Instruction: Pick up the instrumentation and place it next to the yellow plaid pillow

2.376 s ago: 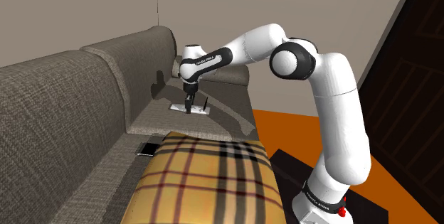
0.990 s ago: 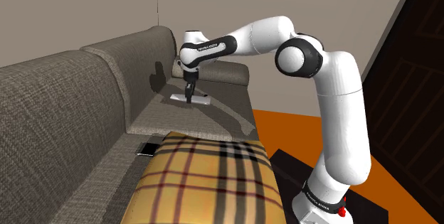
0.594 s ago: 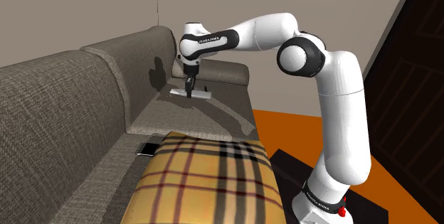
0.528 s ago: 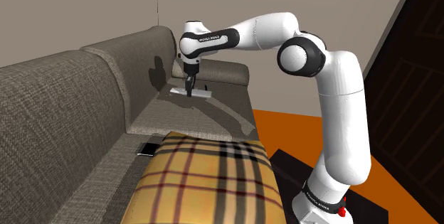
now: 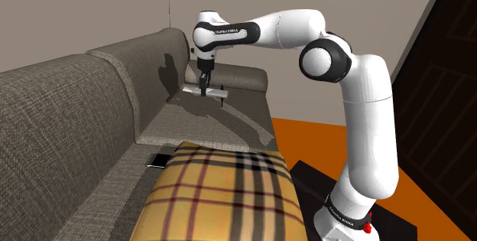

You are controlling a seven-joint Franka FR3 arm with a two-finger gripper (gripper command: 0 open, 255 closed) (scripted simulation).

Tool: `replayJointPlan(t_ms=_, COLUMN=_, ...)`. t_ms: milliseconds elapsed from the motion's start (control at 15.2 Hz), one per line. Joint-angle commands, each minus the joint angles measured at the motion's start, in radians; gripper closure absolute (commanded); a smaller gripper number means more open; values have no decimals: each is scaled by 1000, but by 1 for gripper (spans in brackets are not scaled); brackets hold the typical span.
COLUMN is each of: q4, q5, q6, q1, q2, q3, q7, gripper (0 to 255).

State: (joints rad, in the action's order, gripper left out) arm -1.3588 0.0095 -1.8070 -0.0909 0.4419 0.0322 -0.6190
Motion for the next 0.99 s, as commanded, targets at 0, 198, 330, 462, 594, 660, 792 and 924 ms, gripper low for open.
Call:
replayJointPlan(t_ms=0, q4=26, q5=0, q6=27, q1=0, q2=-1, q3=0, q7=0, gripper=255)
replayJointPlan(t_ms=198, q4=70, q5=0, q6=68, q1=0, q2=1, q3=0, q7=0, gripper=255)
replayJointPlan(t_ms=330, q4=101, q5=0, q6=97, q1=1, q2=4, q3=0, q7=0, gripper=255)
replayJointPlan(t_ms=462, q4=135, q5=0, q6=126, q1=1, q2=9, q3=0, q7=0, gripper=255)
replayJointPlan(t_ms=594, q4=166, q5=0, q6=152, q1=1, q2=13, q3=0, q7=0, gripper=255)
replayJointPlan(t_ms=660, q4=115, q5=-3, q6=135, q1=-12, q2=-20, q3=-4, q7=17, gripper=255)
replayJointPlan(t_ms=792, q4=26, q5=-8, q6=105, q1=-39, q2=-79, q3=-13, q7=53, gripper=255)
replayJointPlan(t_ms=924, q4=-51, q5=-12, q6=81, q1=-65, q2=-132, q3=-25, q7=89, gripper=255)
